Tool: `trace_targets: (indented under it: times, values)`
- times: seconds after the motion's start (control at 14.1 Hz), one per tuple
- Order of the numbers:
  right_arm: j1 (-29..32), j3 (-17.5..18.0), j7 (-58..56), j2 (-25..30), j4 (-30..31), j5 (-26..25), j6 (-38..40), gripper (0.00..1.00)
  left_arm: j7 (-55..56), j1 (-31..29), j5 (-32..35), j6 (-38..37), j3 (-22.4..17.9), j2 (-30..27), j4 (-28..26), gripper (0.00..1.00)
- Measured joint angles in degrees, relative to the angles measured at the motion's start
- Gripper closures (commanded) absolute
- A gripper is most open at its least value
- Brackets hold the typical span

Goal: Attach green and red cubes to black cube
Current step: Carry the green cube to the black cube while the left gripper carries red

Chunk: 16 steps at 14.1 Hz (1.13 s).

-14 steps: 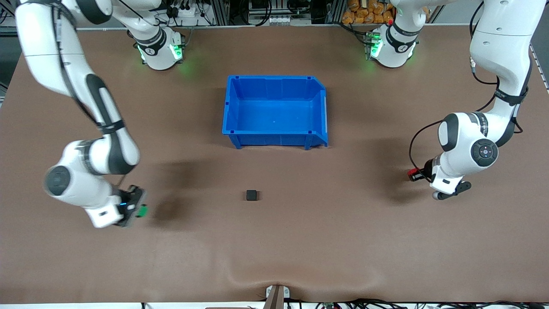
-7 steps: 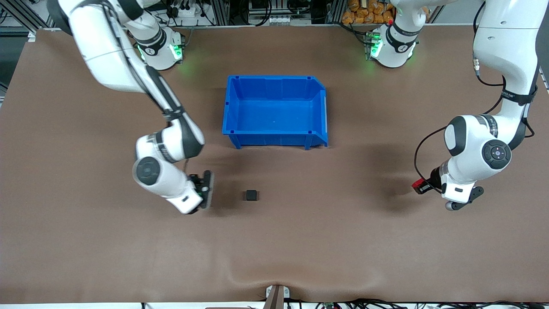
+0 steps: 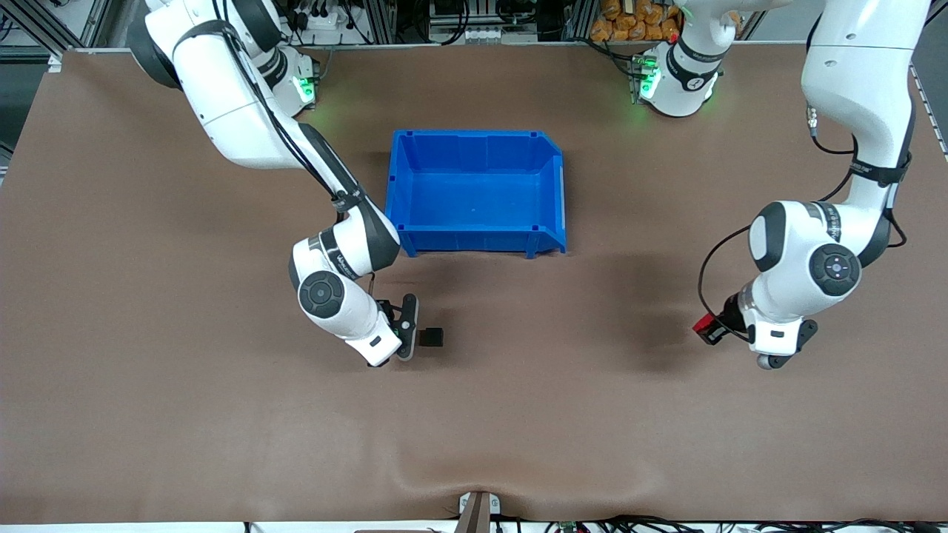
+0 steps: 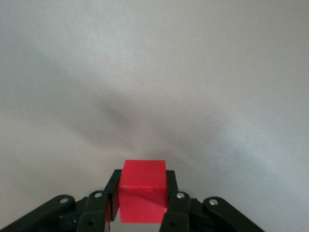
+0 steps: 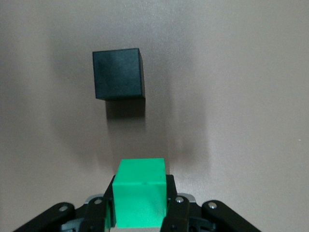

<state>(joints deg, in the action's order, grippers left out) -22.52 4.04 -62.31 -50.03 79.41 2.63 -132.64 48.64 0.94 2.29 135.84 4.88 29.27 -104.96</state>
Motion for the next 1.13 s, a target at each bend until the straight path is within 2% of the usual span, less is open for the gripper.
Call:
trace_targets:
  times: [0.35, 0.57, 0.71, 0.78, 0.85, 1.13]
  values:
    - [-2.21, 0.04, 3.96, -0.58, -0.44, 0.4, 0.0, 0.93, 15.11, 5.31, -0.01, -0.04, 0.12, 0.09, 0.2, 1.0]
    - [-4.37, 0.02, 6.14, -1.28, -0.97, 0.41, -0.59, 0.92, 20.99, 6.36, -0.01, -0.07, 0.12, 0.49, 1.97, 1.0]
    - [-5.68, 0.01, 7.04, -2.3, -2.29, 0.43, -1.78, 0.88, 24.59, 7.29, -0.01, -0.1, 0.15, 1.24, 3.09, 1.0]
    - [-6.25, 0.01, 7.79, -2.87, -3.16, 0.43, -2.16, 0.73, 26.41, 8.09, -0.01, -0.1, 0.15, 1.58, 3.51, 1.0]
    - [-6.92, 0.02, 8.51, -3.44, -4.07, 0.43, -2.59, 0.01, 28.12, 8.97, -0.01, -0.1, 0.18, 1.84, 3.93, 1.0]
    - [-9.6, -0.02, 10.84, -5.64, -6.73, 0.43, -4.05, 0.0, 34.39, 12.75, -0.01, -0.2, 0.2, 2.02, 4.66, 1.0]
